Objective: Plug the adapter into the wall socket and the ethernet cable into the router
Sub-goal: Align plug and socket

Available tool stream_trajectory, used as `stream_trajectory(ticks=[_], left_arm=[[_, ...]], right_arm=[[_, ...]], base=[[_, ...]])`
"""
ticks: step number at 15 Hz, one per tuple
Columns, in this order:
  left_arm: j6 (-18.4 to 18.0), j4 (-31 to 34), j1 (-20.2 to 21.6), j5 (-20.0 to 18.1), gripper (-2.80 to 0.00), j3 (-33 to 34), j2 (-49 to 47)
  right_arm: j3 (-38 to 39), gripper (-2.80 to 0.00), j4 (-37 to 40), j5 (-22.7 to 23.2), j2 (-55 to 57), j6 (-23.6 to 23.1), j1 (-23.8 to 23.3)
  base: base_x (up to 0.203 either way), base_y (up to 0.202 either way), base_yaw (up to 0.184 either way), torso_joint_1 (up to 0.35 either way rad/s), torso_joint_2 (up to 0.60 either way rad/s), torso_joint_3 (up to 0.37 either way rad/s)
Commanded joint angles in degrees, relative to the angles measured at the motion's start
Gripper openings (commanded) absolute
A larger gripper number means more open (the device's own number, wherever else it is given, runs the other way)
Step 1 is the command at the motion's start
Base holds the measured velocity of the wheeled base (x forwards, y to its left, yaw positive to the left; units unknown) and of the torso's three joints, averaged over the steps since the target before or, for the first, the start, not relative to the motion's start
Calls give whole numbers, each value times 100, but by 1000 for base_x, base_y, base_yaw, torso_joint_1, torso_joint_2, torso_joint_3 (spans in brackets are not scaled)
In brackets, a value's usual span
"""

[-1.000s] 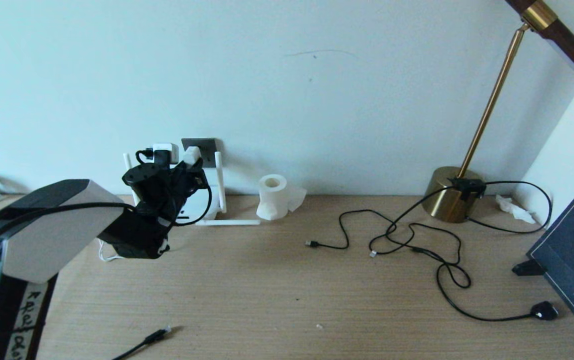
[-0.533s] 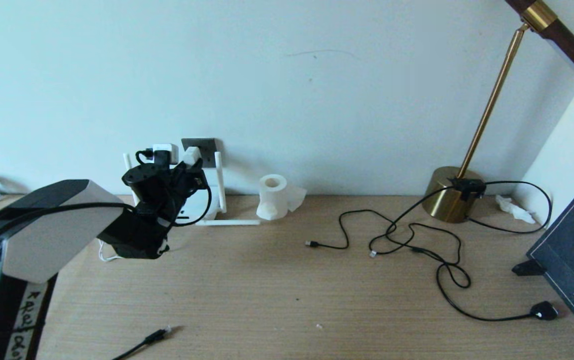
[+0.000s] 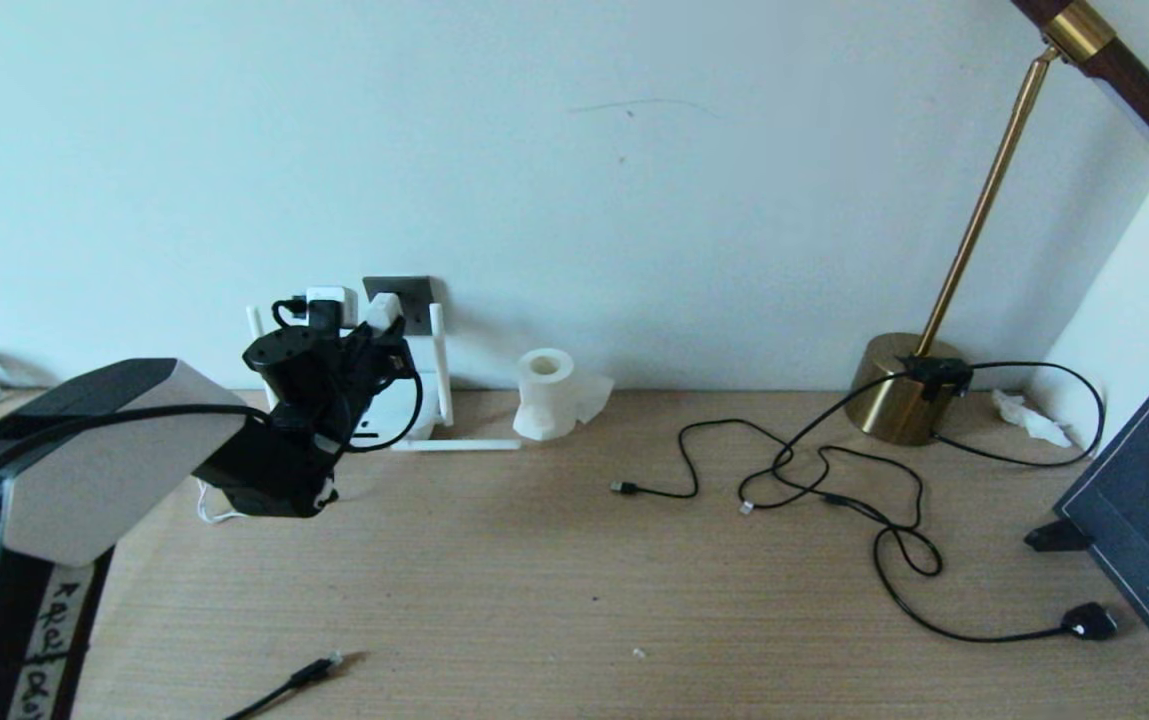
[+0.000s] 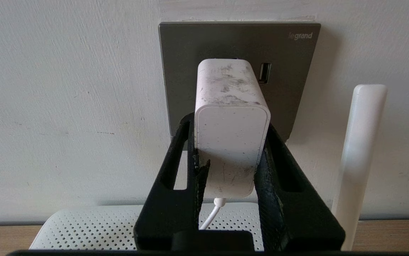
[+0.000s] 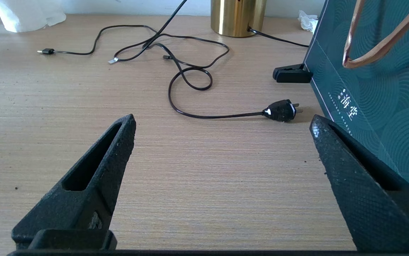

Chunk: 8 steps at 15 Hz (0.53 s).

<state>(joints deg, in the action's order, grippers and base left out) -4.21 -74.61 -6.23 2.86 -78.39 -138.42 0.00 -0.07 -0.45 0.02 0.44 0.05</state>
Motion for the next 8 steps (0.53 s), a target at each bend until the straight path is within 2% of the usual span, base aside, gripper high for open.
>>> stream_trajectory(ticks=[1,8], left_arm=[[-36,-36,-1,-1,-280,-9,8],[-63,-19,-1,-5,-280,-36,0]], right_arm=[[6,0,-1,1,6,0,4],[7,0,-1,1,-2,0,4]], base=[[0,0,0,0,0,0],[0,0,0,0,0,0]])
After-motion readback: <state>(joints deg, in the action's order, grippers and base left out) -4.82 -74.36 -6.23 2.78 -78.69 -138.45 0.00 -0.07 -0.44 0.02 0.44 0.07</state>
